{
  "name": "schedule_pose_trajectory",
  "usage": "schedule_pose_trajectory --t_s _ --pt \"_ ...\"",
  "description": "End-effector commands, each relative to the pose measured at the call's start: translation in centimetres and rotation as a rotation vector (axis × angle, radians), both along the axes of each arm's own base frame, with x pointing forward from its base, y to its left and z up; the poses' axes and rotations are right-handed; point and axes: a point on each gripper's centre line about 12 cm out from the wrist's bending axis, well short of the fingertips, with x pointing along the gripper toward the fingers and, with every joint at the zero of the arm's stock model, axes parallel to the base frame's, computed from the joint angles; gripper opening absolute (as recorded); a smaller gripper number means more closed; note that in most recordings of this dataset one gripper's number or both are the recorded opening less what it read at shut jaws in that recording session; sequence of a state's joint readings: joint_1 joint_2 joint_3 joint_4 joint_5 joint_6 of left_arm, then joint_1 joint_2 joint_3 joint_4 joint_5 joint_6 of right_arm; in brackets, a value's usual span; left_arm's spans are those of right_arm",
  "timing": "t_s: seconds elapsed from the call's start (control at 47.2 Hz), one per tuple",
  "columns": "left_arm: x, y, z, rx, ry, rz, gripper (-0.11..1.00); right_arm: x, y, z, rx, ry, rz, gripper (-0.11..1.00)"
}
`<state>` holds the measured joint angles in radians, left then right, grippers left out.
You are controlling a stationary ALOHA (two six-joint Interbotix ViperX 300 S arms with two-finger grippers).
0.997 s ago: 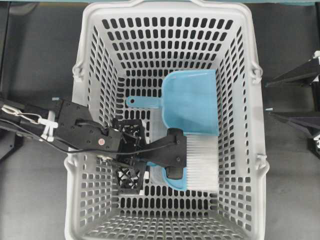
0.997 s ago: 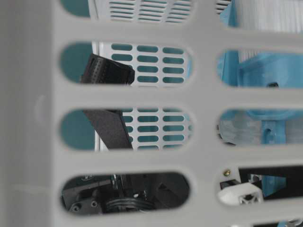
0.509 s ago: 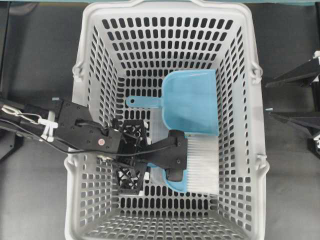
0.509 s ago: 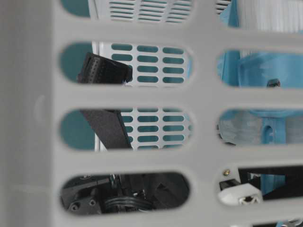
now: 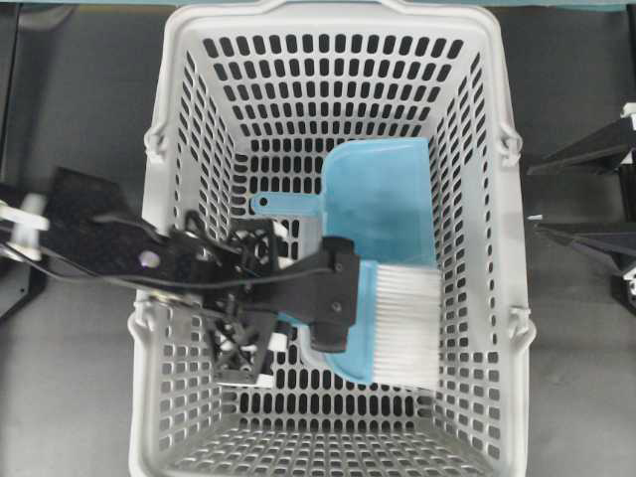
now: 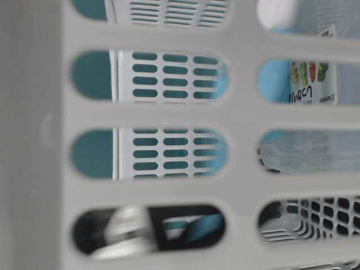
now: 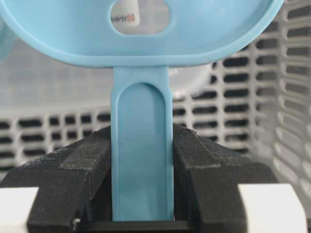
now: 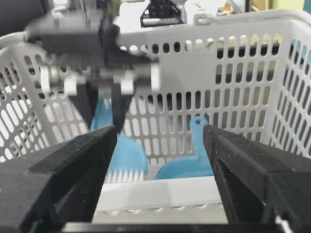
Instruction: Pick up the hand brush from the shopping basket with the left arm.
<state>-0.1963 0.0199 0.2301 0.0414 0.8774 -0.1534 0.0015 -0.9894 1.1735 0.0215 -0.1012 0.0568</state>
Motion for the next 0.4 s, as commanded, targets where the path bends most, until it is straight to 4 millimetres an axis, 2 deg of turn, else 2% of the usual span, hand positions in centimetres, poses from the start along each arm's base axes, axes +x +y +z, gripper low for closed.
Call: schedule_pose_trajectory --t_s 0.0,0.191,0.297,0.382 --pt "-0.6 0.1 5.1 -0.006 -0.047 0.004 0.25 0.1 0.0 0.3 0.005 -0.009 -0.001 0.69" --pt "-1.3 0.5 10.2 -0.007 -0.08 0.003 0.25 0.1 0.0 0.3 0.005 -0.009 -0.001 0.69" --pt "-1.4 0.6 11.7 -0.014 -0.113 0.008 0.25 0.1 0.0 0.3 0.005 -0.009 -0.001 0.69" --pt "-1.5 0.8 12.0 -0.015 -0.12 0.013 0.25 0.1 0.0 0.3 0.005 -0.011 -0.001 0.69"
